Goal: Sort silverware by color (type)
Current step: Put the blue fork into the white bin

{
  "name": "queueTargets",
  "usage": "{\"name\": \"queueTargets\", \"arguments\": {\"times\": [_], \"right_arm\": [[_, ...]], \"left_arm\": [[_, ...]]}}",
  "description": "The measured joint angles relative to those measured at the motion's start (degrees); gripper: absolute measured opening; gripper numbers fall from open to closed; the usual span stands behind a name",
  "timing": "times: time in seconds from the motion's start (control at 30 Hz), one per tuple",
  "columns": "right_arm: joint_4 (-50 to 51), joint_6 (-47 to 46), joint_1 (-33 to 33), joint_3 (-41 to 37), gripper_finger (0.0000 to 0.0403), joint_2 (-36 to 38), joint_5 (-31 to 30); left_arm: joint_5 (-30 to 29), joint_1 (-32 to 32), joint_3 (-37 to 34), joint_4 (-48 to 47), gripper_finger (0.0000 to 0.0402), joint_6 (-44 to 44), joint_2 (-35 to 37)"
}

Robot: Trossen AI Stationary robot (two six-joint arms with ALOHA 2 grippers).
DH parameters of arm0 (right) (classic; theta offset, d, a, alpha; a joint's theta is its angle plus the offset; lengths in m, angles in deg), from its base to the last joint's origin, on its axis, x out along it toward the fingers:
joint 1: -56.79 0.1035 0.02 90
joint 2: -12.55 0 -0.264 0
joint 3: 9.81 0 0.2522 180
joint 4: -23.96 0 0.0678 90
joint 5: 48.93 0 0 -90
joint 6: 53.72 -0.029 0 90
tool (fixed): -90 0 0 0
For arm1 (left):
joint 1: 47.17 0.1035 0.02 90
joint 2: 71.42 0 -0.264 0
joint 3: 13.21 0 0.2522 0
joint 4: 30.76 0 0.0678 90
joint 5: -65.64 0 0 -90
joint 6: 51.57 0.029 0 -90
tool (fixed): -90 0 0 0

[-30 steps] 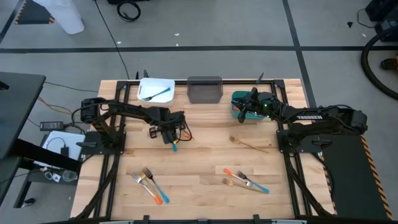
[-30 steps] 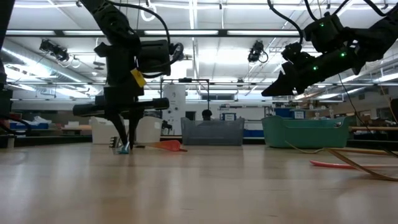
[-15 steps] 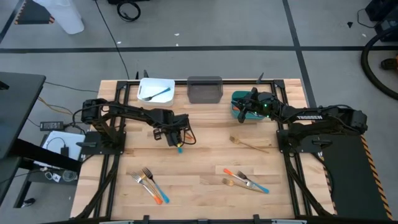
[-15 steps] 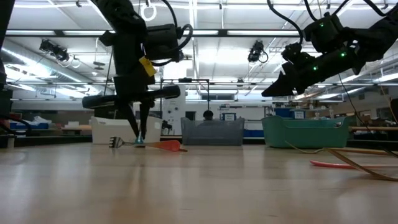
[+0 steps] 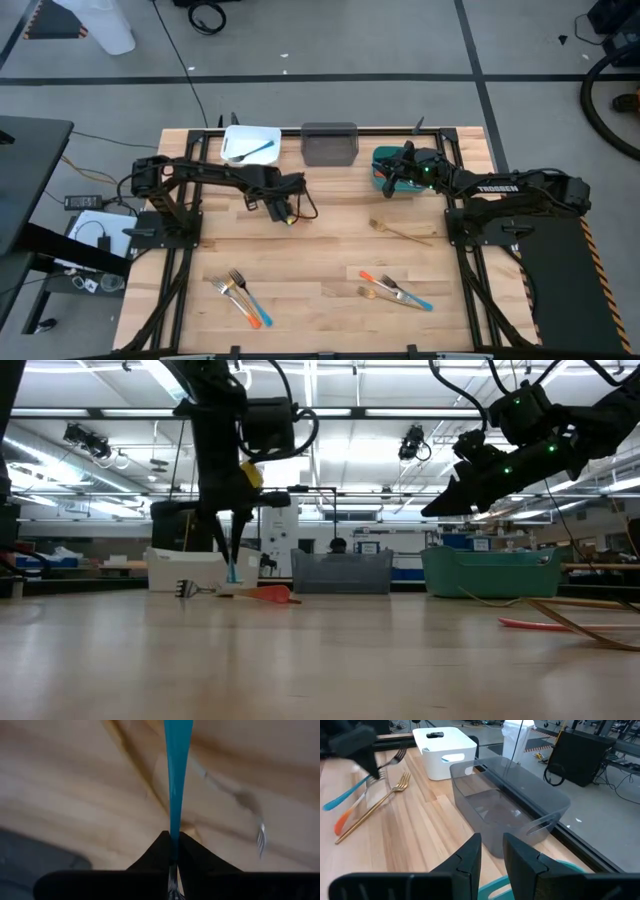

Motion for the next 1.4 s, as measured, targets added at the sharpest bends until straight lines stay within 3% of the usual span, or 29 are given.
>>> {"name": "queueTargets", "arguments": {"times": [0.53, 1.03, 1.4], "right_arm": [[0.44, -0.02, 0.0, 0.0, 0.0091, 0.0, 0.14], [0.39, 0.09, 0.0, 0.0, 0.0091, 0.0, 0.58], [0.44, 0.17, 0.0, 0.0, 0.0091, 0.0, 0.58]], "left_arm": [[-9.35, 8.31, 8.08, -7.98, 0.0029, -1.79, 0.06], [-10.26, 16.57, 8.25, -9.97, 0.0029, -4.95, 0.72], [-7.47, 23.04, 8.26, -9.62, 0.0029, -5.01, 6.92]]}}
